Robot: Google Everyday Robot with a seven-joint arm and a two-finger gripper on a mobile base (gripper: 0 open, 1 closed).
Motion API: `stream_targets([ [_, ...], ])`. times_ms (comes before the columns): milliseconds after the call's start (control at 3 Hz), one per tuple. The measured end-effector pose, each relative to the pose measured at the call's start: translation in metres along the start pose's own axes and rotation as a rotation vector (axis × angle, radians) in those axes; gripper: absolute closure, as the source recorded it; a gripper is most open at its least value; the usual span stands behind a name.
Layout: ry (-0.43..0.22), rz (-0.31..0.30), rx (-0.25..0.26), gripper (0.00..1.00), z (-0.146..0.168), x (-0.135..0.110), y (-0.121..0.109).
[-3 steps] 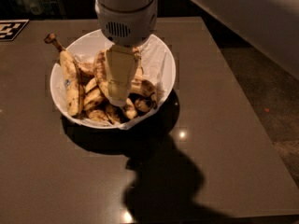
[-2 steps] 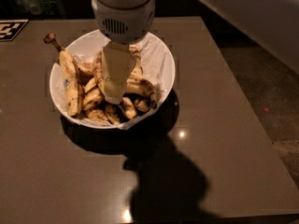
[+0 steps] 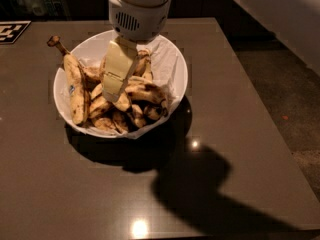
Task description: Pick banana from white bowl
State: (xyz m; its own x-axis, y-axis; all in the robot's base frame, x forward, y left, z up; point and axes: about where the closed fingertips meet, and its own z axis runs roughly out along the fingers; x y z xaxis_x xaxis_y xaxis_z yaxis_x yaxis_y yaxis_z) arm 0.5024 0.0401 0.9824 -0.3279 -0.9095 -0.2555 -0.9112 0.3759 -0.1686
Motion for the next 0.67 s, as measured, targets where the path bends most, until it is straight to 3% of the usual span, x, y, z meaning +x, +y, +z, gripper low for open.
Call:
stream_targets([
  [667, -0.034, 0.045, -0.125, 0.0, 0.0104, -0.0055, 0.0133],
])
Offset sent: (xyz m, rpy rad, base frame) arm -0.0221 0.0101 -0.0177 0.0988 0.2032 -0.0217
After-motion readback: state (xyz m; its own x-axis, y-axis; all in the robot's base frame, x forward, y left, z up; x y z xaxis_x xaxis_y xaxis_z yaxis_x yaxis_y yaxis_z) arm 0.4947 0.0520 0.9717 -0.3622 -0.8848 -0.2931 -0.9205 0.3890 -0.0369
